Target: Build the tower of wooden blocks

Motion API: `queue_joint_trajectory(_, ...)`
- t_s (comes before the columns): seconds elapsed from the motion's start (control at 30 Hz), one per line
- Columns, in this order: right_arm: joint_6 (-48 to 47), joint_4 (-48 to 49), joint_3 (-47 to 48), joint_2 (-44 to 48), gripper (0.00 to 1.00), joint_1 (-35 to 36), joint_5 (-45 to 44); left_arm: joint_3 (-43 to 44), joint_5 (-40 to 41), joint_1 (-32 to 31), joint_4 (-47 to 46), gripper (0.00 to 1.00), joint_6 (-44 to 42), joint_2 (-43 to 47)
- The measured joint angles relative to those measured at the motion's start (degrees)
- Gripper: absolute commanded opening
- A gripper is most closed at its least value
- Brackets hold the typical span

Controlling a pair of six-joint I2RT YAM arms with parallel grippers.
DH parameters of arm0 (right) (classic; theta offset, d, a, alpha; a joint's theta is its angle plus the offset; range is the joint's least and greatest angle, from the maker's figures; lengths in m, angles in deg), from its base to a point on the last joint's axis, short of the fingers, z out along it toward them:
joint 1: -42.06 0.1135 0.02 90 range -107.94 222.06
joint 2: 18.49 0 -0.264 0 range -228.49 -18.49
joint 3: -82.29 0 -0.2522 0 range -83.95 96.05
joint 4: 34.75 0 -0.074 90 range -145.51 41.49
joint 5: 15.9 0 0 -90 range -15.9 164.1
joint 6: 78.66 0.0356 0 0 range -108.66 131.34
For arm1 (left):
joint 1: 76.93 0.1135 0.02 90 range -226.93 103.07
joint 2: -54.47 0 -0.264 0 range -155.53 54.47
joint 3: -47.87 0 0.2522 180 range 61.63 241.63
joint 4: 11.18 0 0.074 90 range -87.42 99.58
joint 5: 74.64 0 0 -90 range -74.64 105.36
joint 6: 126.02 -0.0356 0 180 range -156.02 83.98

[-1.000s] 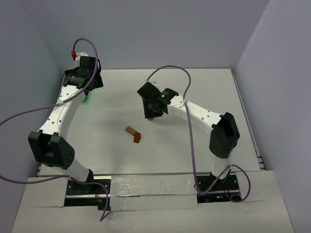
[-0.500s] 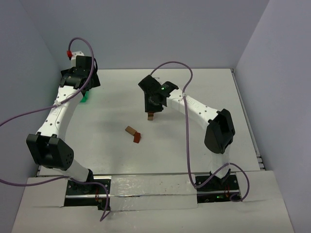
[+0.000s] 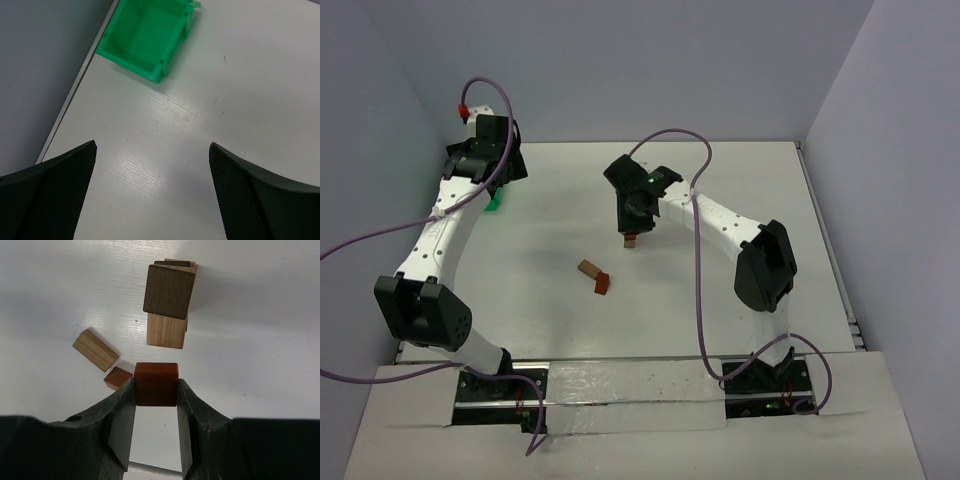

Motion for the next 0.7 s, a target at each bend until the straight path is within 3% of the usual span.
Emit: queue_joint_trajectory(0.7, -1.4, -0.1, 0.3, -2.4, 0.06, -1.4, -0.1, 0.4, -2.7, 0.0, 0.0, 0.99, 0.3, -2.5)
